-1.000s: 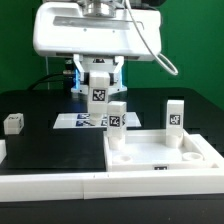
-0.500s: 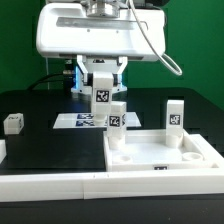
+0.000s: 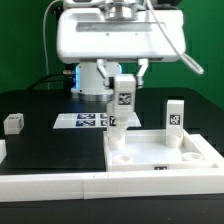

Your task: Assemble square table

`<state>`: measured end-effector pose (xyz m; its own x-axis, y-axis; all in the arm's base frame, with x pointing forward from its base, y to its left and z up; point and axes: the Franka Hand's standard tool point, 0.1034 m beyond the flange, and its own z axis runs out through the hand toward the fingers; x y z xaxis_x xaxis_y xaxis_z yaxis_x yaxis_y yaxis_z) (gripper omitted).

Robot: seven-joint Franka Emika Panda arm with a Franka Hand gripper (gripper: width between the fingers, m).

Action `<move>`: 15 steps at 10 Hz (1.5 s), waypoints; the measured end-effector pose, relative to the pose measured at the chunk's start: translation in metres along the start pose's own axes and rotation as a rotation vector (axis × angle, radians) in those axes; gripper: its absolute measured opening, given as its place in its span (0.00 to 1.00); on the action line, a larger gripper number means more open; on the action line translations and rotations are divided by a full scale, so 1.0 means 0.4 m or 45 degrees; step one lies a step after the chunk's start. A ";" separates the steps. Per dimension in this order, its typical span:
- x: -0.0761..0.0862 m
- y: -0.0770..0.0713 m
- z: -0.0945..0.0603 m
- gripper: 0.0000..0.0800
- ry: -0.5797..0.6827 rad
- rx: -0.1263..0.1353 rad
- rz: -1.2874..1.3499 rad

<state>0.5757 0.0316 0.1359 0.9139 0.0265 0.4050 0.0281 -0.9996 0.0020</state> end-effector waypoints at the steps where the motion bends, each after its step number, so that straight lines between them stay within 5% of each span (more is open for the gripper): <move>1: 0.019 -0.031 0.010 0.36 0.010 0.011 -0.003; 3: 0.050 -0.092 0.039 0.36 0.050 0.026 0.013; 9: 0.049 -0.099 0.050 0.36 0.060 0.025 0.011; 11: 0.038 -0.164 0.070 0.36 0.057 0.044 0.014; 15: 0.012 -0.215 0.112 0.36 0.039 0.051 -0.025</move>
Offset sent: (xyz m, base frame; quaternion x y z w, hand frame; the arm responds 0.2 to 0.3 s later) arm 0.0281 0.0348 -0.0082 0.0391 0.0737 0.0287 0.9961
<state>0.5960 0.1182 0.0966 0.9004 0.0456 0.4328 0.0631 -0.9977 -0.0261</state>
